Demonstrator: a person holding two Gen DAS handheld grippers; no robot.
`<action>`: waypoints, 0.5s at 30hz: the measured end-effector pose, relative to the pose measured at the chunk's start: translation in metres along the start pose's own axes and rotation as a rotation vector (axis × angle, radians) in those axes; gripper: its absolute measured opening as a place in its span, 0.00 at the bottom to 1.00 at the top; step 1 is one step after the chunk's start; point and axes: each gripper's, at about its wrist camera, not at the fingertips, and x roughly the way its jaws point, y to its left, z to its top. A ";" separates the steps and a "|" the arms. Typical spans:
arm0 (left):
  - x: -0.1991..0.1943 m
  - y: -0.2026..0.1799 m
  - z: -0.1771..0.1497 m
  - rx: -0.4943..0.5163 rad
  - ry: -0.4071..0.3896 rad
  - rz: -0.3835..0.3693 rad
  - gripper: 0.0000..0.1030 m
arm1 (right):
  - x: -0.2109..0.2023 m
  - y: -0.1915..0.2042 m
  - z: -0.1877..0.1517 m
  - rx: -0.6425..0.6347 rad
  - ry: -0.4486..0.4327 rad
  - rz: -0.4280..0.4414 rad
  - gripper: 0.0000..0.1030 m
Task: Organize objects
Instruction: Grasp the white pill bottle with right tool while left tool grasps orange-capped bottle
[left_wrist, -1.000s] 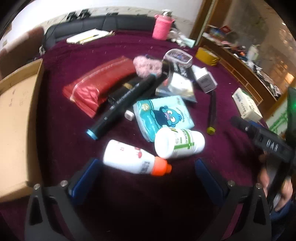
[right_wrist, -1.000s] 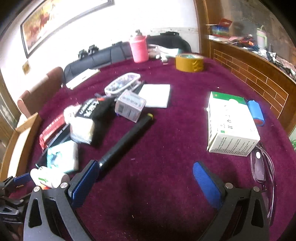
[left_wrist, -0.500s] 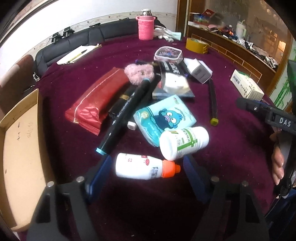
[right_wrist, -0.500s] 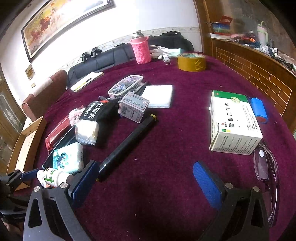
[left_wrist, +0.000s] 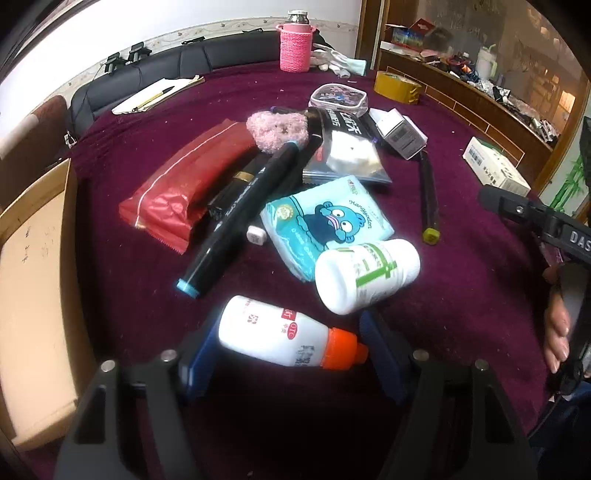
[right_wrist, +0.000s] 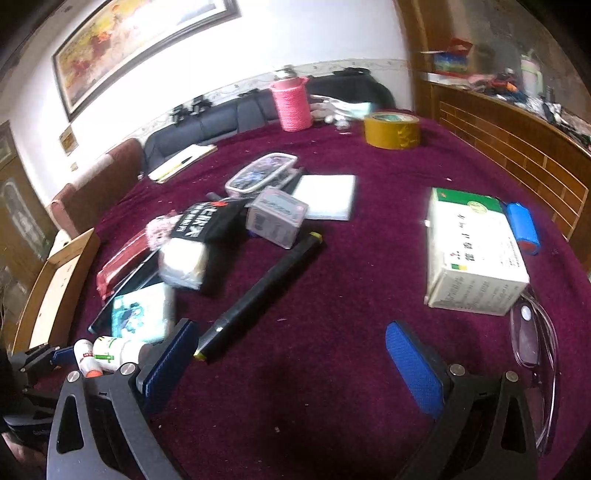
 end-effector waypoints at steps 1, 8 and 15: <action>-0.003 0.002 -0.002 -0.006 -0.005 -0.003 0.70 | 0.000 0.004 0.000 -0.024 0.001 0.008 1.00; -0.027 0.019 -0.011 -0.050 -0.062 -0.021 0.70 | -0.013 0.053 -0.003 -0.287 0.040 0.264 0.99; -0.046 0.036 -0.018 -0.098 -0.114 -0.026 0.70 | -0.014 0.110 -0.009 -0.589 0.128 0.332 0.48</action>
